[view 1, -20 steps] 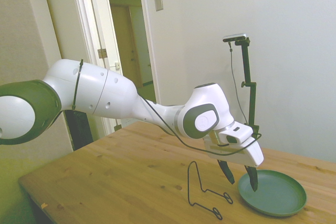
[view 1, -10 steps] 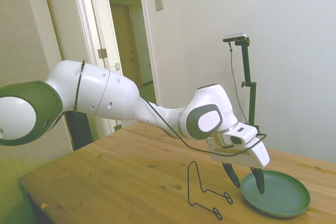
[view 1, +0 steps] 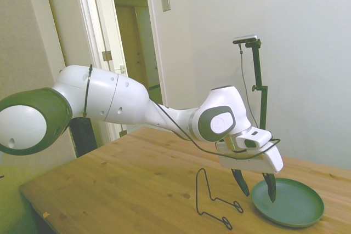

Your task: Load the plate

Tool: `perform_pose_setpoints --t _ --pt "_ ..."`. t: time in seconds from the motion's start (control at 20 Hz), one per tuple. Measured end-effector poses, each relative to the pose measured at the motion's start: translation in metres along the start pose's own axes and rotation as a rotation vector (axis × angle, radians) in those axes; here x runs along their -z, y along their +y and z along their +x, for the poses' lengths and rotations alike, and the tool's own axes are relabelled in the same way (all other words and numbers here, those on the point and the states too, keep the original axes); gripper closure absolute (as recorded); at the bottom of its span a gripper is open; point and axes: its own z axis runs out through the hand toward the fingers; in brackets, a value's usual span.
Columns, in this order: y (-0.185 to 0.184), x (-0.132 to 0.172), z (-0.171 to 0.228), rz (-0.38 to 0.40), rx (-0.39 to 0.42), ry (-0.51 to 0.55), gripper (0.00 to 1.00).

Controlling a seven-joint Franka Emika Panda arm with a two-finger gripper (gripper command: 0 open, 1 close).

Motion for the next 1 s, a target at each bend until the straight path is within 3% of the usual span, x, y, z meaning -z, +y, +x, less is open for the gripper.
perform_pose_setpoints --t 0.25,0.3,1.0 --pt "-0.008 -0.011 0.000 0.017 0.028 0.029 0.00" --pt "-0.009 -0.013 0.000 0.017 0.030 0.030 1.00" --pt "-0.015 -0.017 0.000 0.059 0.039 0.082 1.00"
